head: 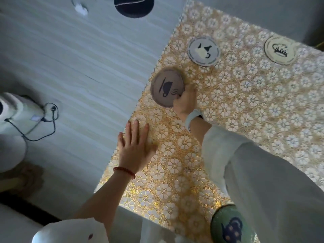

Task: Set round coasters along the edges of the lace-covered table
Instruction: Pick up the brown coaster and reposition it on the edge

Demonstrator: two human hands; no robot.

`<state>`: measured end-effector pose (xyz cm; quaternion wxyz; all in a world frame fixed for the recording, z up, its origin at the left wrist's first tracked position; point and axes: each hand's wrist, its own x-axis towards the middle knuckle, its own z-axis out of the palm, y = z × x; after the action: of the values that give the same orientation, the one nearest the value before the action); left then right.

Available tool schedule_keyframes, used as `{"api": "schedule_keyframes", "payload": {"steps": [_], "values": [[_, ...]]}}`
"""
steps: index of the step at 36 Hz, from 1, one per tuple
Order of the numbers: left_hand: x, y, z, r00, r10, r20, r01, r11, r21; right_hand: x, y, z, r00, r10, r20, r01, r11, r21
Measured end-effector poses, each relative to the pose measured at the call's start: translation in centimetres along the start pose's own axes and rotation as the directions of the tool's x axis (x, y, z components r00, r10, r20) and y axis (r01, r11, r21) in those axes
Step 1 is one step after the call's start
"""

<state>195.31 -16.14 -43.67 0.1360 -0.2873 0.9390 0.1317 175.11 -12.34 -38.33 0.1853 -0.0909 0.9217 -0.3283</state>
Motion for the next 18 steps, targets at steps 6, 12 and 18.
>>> {"api": "schedule_keyframes", "payload": {"steps": [6,12,18], "values": [[-0.1,1.8,-1.6,0.997,-0.080,0.022,0.082,0.990,-0.115,-5.1,3.8,-5.5,0.991,-0.130,-0.002,0.125,0.948,0.292],[-3.2,7.9,-2.7,0.991,-0.129,-0.016,0.121,0.959,-0.258,-9.7,10.1,-12.3,0.990,-0.132,-0.052,0.142,0.931,0.337],[-8.1,17.7,-1.6,1.000,0.004,-0.016,-0.009,0.949,-0.314,-14.8,19.0,-19.3,0.995,-0.046,-0.086,0.073,0.935,0.347]]}}
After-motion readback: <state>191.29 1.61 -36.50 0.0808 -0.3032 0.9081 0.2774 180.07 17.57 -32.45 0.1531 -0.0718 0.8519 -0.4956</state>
